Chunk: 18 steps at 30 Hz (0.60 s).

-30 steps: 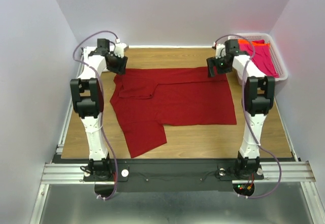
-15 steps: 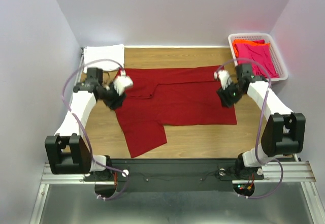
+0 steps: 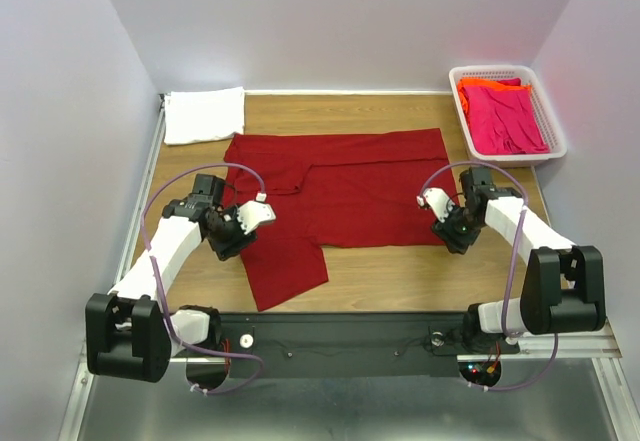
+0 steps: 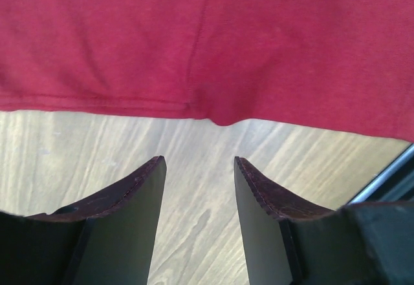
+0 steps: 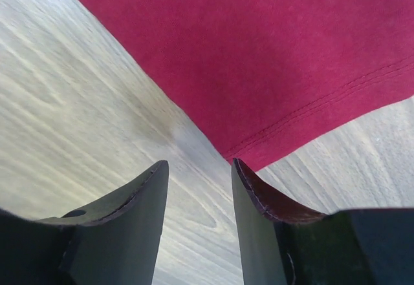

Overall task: Fold and stack the t-shirts
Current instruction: Fold the tshirt

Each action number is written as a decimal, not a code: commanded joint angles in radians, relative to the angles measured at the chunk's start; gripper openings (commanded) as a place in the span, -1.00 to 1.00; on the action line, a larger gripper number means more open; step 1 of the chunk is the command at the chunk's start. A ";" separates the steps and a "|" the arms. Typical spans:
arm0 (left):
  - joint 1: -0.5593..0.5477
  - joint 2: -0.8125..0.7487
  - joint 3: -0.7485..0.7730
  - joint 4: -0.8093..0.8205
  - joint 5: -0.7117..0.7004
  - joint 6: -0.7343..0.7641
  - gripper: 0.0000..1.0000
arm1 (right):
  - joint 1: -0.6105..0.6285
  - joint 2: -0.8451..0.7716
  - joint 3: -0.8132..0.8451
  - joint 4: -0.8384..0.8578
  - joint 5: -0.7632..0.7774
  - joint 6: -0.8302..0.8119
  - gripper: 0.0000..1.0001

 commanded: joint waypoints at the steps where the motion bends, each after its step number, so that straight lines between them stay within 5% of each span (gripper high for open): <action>1: -0.006 0.006 -0.002 0.036 -0.020 -0.020 0.15 | 0.001 -0.007 -0.046 0.127 0.055 -0.044 -0.02; 18: -0.006 0.054 -0.015 0.076 -0.032 -0.029 0.15 | 0.001 -0.003 -0.095 0.244 0.086 -0.049 -0.10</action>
